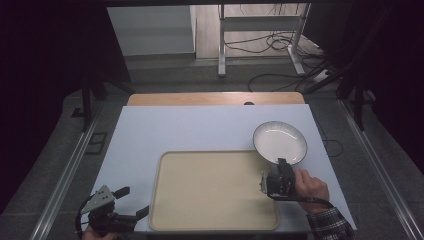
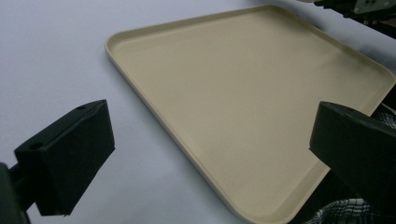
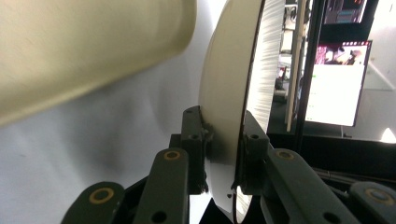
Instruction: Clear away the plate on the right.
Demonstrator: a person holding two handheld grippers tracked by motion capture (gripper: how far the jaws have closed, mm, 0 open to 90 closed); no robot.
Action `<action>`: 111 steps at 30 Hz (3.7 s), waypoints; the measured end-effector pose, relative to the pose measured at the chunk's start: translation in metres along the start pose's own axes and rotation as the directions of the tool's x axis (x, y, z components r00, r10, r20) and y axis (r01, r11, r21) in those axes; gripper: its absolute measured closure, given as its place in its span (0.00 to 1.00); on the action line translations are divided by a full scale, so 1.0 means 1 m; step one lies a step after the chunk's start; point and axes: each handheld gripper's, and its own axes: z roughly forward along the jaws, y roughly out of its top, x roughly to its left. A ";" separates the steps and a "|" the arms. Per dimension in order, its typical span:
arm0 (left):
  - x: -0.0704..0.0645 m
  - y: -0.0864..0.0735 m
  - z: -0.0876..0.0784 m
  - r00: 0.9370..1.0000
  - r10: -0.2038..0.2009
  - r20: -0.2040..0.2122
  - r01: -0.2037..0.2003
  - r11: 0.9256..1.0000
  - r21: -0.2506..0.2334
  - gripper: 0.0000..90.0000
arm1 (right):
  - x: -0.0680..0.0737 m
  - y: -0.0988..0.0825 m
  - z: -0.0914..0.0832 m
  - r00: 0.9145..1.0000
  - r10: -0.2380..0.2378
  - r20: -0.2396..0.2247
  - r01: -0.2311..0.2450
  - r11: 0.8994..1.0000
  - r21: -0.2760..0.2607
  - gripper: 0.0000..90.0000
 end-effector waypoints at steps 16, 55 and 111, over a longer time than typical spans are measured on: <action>0.000 0.000 0.000 1.000 0.002 -0.002 -0.002 1.000 0.003 0.00 | 0.005 0.025 -0.038 0.999 -0.031 -0.012 0.029 0.986 -0.163 0.85; -0.001 0.000 0.001 1.000 0.007 -0.005 -0.007 1.000 0.006 0.00 | 0.038 0.096 -0.100 0.986 -0.158 0.043 0.163 0.913 -0.375 0.83; -0.003 0.001 0.003 1.000 0.024 -0.009 -0.024 0.999 0.021 0.00 | 0.073 0.121 -0.096 0.966 -0.233 -0.112 0.165 0.890 -0.426 0.79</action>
